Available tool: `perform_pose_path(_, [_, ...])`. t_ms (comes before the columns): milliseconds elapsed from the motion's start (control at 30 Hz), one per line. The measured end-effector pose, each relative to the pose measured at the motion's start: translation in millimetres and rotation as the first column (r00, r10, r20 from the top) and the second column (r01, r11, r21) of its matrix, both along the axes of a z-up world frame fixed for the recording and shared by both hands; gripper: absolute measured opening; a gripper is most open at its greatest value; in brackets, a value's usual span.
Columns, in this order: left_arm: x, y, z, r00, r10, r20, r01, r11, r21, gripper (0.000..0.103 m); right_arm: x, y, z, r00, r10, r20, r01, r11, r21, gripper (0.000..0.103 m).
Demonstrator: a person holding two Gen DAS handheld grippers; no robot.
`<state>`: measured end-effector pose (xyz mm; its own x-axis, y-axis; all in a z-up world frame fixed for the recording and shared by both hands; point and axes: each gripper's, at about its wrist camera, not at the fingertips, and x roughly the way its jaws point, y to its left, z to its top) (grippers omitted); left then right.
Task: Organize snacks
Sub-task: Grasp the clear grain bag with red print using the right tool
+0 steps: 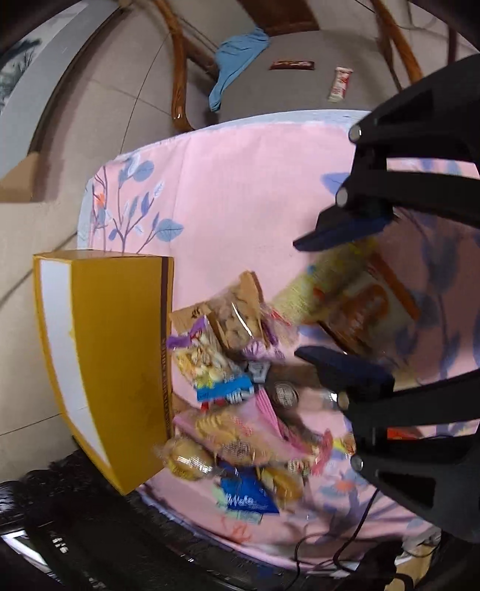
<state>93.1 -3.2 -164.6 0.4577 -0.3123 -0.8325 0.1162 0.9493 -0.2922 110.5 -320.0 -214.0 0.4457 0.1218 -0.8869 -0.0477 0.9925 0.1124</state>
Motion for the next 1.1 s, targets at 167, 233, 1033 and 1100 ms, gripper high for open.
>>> perform_pose_path(167, [-3.5,9.5,-0.7,1.000,0.028,-0.014,-0.028,1.000,-0.005,0.092,18.2,-4.9,-20.9,0.995,0.055,-0.079,-0.055,0.998,0.008,0.047])
perform_pose_path(233, [-4.0,11.9,-1.2,0.999,0.039,-0.018,-0.040,0.999,-0.005,0.092,20.6,-2.2,-22.8,0.992,0.090,-0.086,-0.089,0.996,0.010,0.047])
perform_pose_path(1033, [-0.5,-3.8,-11.1,0.999,-0.013,-0.032,0.014,1.000,0.024,0.092,-24.1,-6.3,-11.3,0.993,-0.082,-0.083,0.091,0.989,0.120,0.031])
perform_pose_path(1100, [3.4,-3.3,-18.2,0.999,-0.010,-0.031,0.011,0.999,0.045,0.092,-31.7,-3.8,-0.5,0.993,-0.096,-0.063,0.105,0.982,0.158,0.030])
